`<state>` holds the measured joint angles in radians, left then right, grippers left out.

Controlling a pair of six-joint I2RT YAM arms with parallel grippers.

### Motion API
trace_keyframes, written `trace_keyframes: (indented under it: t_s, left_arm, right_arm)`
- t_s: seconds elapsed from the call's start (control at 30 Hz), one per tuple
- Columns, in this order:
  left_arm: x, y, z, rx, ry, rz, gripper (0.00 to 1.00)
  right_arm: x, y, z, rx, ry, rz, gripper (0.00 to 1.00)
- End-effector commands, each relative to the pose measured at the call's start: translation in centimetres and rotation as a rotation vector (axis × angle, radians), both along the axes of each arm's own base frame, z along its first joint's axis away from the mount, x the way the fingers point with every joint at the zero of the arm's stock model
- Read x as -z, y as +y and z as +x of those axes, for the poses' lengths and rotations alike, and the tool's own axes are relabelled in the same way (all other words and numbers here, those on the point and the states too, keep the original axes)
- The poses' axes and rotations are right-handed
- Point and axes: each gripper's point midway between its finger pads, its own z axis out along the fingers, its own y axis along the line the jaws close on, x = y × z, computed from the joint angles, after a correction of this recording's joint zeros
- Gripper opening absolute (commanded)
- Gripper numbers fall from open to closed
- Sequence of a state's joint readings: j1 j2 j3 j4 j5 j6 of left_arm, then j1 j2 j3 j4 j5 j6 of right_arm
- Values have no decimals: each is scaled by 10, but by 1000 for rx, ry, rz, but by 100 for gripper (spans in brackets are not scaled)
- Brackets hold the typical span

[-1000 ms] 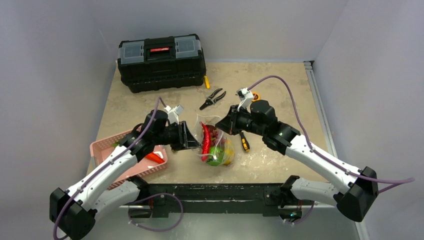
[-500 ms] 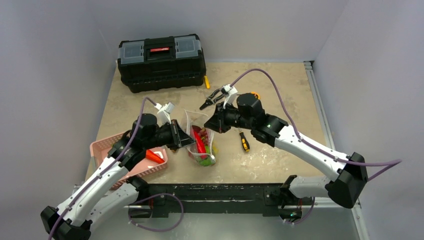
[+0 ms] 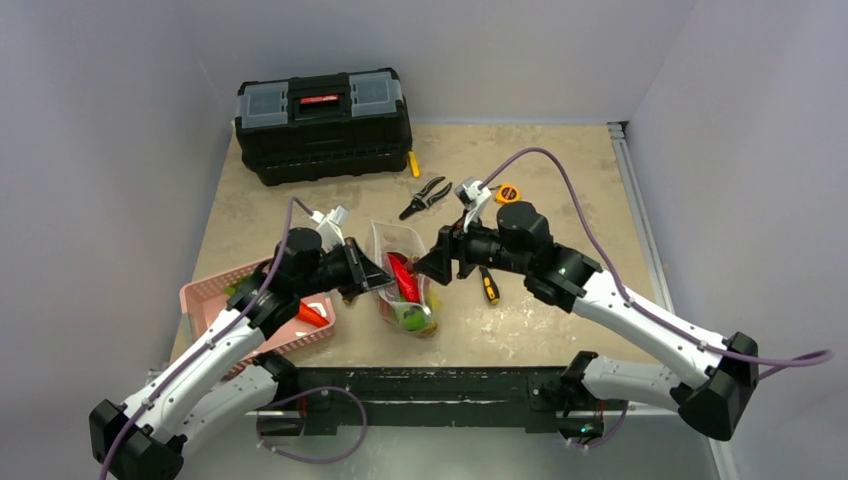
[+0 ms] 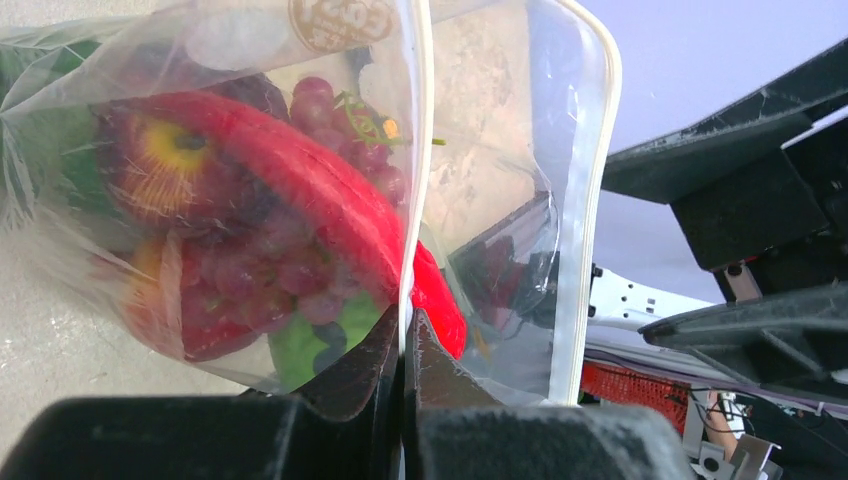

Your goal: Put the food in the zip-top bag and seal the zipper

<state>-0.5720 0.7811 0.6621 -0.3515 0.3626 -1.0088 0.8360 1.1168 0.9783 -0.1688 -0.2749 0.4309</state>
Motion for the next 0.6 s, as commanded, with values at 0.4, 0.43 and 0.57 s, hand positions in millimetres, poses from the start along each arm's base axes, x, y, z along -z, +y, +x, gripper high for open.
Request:
trace_keyframes:
  t_s: [0.4,0.43,0.57]
  left_arm:
    - [-35,-9,11,-29,-47,-92,0]
    - [-34,-8,11,-30,-45,-88,0]
    - [-33,-8,11,-30,-38,-78,0]
  right_arm:
    - [-18,-9,-66,-79,-469,110,83]
    - [-16,-8,-65,-56,-485,98,82]
    - [-5,-3,-61,27,-563,-2,76]
